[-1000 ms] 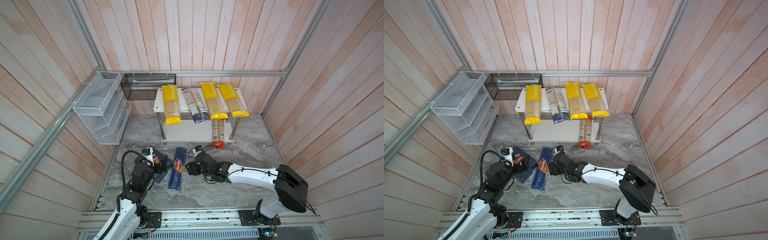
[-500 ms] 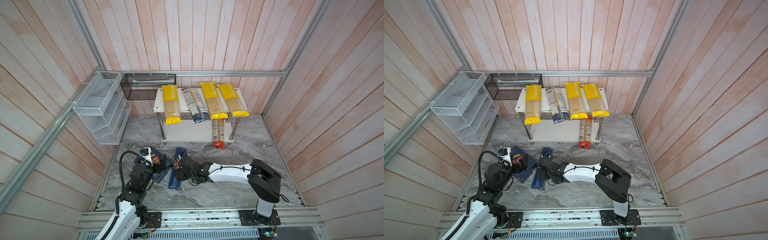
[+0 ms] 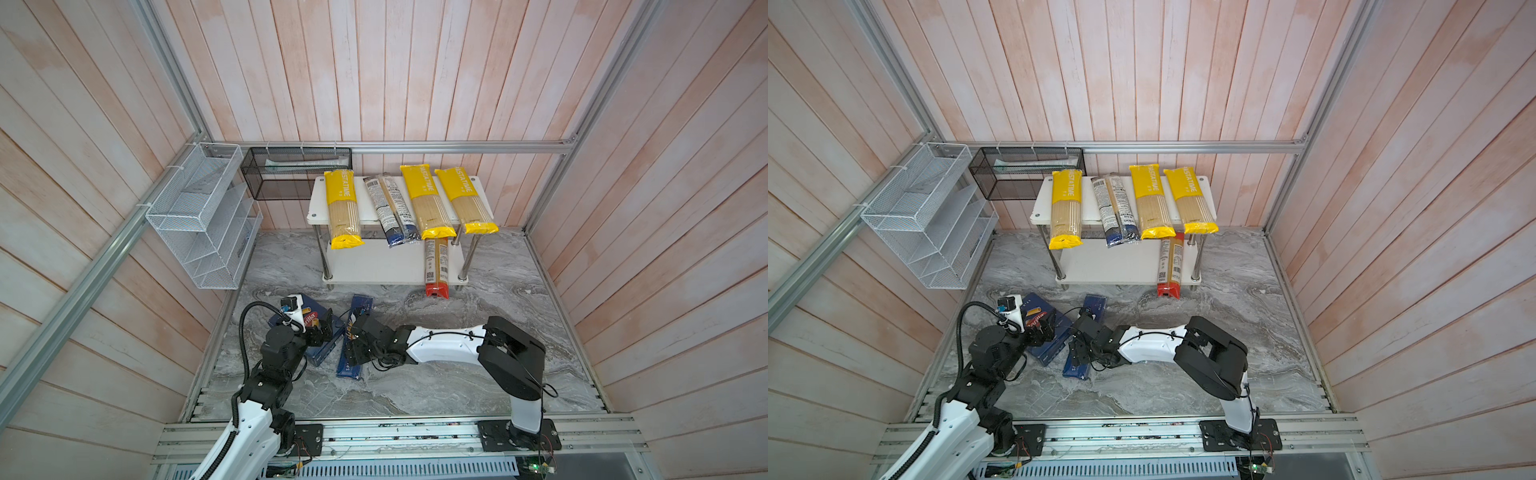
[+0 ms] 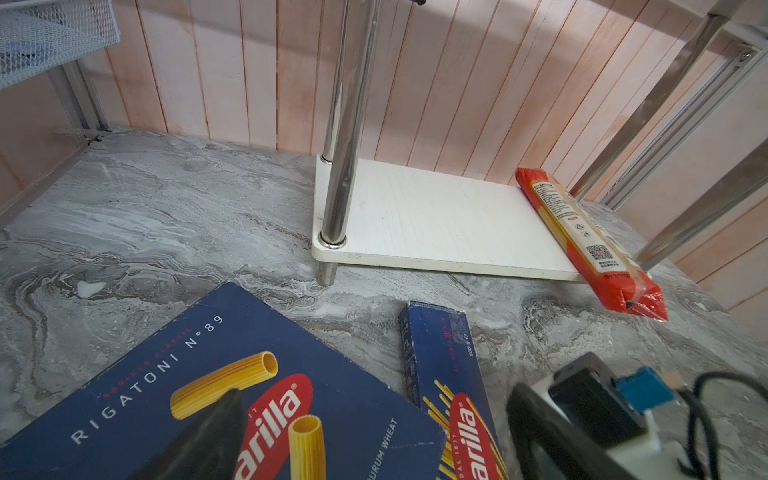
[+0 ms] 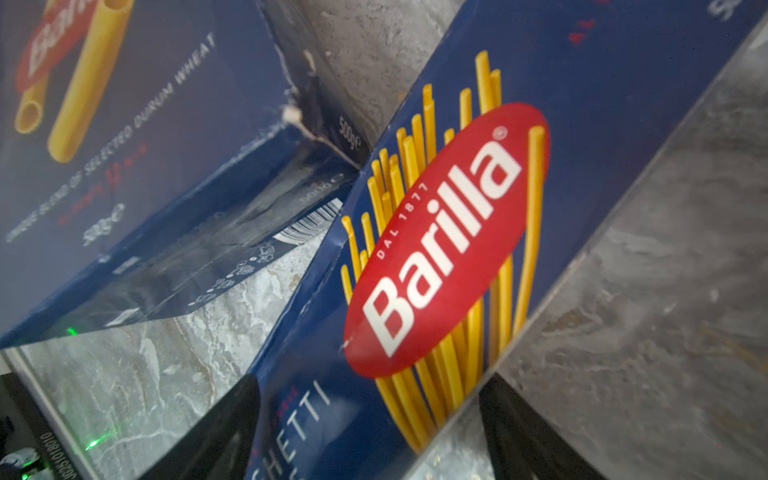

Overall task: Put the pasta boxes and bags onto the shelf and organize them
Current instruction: 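Move the right gripper down onto the blue Barilla spaghetti box, then close the right gripper on the spaghetti box end and lift it upright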

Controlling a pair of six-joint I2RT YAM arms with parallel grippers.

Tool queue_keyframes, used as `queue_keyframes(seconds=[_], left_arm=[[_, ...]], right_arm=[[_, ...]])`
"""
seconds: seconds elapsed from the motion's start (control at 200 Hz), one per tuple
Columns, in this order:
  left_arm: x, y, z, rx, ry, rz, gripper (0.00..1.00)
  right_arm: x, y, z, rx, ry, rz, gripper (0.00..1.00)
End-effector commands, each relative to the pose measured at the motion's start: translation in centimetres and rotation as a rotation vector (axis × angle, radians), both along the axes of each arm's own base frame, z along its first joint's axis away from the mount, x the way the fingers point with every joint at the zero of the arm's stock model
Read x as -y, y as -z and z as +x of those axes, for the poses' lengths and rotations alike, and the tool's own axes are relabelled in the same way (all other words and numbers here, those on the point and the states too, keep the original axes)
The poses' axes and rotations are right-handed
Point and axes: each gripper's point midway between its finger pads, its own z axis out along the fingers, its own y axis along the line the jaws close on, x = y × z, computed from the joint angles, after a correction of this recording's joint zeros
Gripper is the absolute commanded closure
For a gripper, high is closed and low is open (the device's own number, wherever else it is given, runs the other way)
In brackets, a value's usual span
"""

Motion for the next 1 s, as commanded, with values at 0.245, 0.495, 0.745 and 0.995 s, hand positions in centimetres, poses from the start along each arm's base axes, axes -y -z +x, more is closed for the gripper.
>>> queue_keyframes(seconds=[0.245,0.495,0.745,0.995], left_arm=[[0.1,0.1,0.1,-0.004,0.008,0.000,0.00],[0.2,0.1,0.2,-0.004,0.012,0.000,0.00],[0.2,0.1,0.1,-0.001,0.016,0.001,0.00],[0.3,0.2,0.2,-0.007,0.018,0.002,0.01]], right_arm=[[2.3,2.3,-0.9,-0.010,-0.018,-0.106,0.17],[7.7,3.6,-1.3,0.000,0.029,-0.248,0.17],[6.2,-0.1,-2.8,0.013,-0.029,-0.103,0.17],[5.2,-0.8,-2.3,0.111,-0.049,-0.189,0.16]])
